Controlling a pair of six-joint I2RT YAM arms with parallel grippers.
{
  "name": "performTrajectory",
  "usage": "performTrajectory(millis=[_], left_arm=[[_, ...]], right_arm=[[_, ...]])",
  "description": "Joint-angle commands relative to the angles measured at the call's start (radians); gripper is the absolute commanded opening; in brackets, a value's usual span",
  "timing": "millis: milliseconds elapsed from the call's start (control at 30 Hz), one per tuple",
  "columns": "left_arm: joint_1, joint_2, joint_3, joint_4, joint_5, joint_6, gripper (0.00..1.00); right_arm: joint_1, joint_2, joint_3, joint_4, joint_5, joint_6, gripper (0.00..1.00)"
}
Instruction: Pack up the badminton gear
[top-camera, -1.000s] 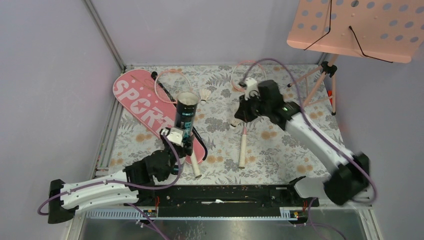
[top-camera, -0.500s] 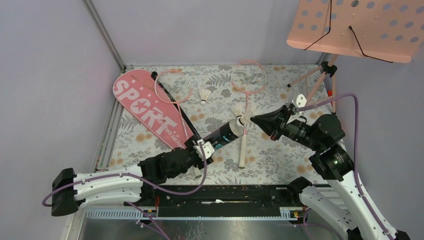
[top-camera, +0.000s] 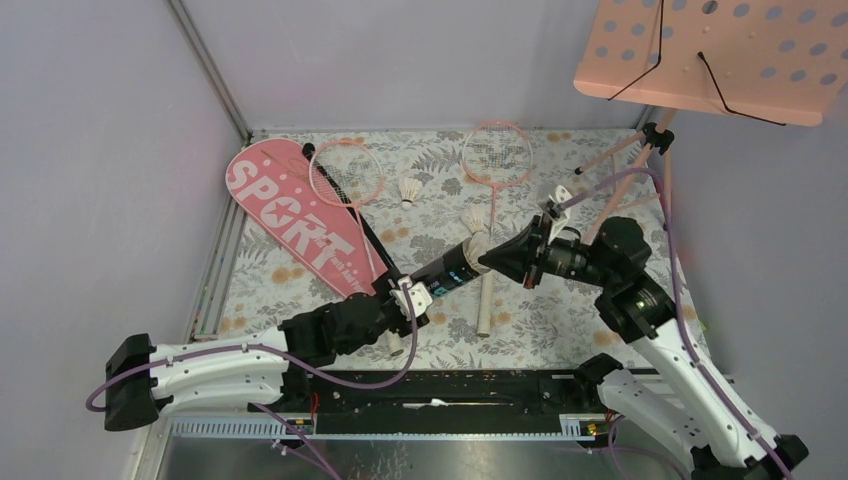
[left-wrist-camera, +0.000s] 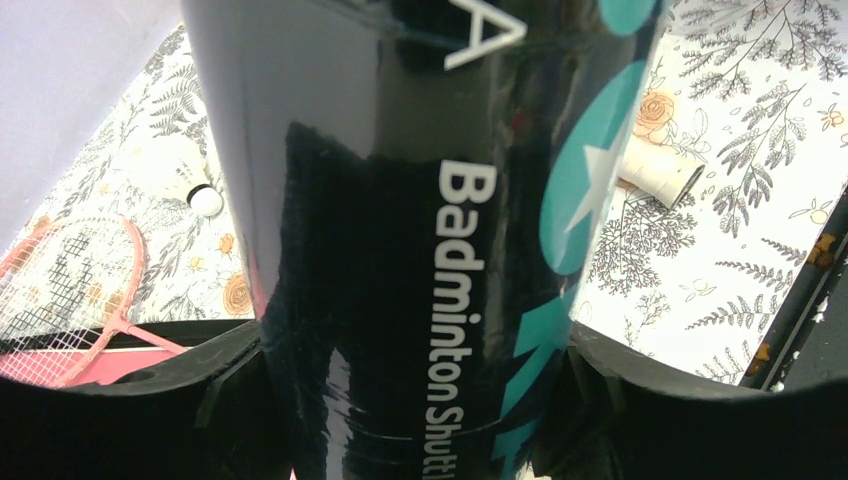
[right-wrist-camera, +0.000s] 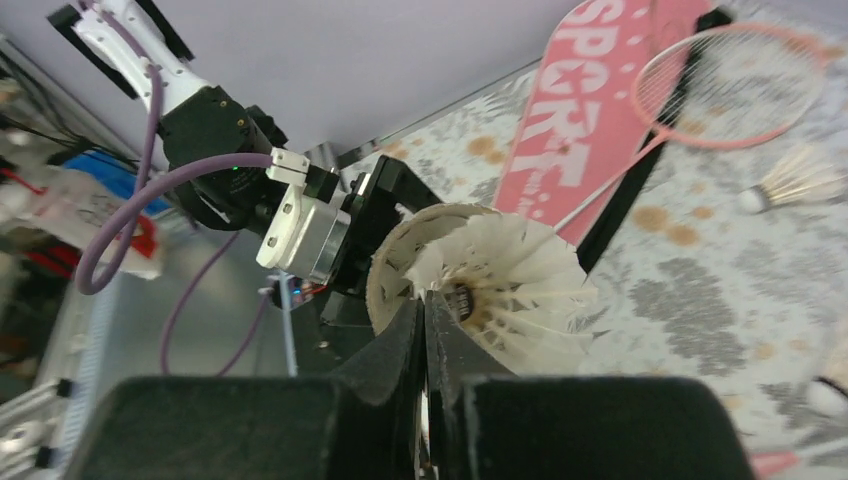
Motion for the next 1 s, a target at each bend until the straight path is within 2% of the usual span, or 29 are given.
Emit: performTrajectory(millis=[0,133,367,567,700,800,967], left_arm=[[-0.001,-0.035,0.000,0.102,0.023,0.014,0.19],[-0.001,-0.021,-0.001,0.104,0.028,0.013,0.19],[-0.001,-0.015,-0.006,0.138,0.071,0.013,0.19],[-0.001,-0.023,-0.019,0.143,0.057,0.006,0.18],[-0.001,-0.047,-0.032,0.143,0.003,-0.025,0.18],[-0.001,-0.072,-0.048,0.160,-0.066,-0.052,0.17],[-0.001,-0.100,-0.051,0.158,-0.166,-0.090,0.17]], right_arm=[[0.002,0.100,-0.045,0.212,-0.158,0.261,0.02],[0.033,0.142,-0.059,0.245,-0.134,0.281,0.02],[0.185,0.225,-0.046,0.085,0.043,0.202,0.06],[0.221,0.305,0.043,-0.040,0.093,0.209,0.10],[0.220,0.266,0.142,-0.214,0.225,0.158,0.35],[0.221,0.197,0.190,-0.305,0.356,0.146,0.46],[0.220,0.051,0.229,-0.338,0.482,0.094,0.72]])
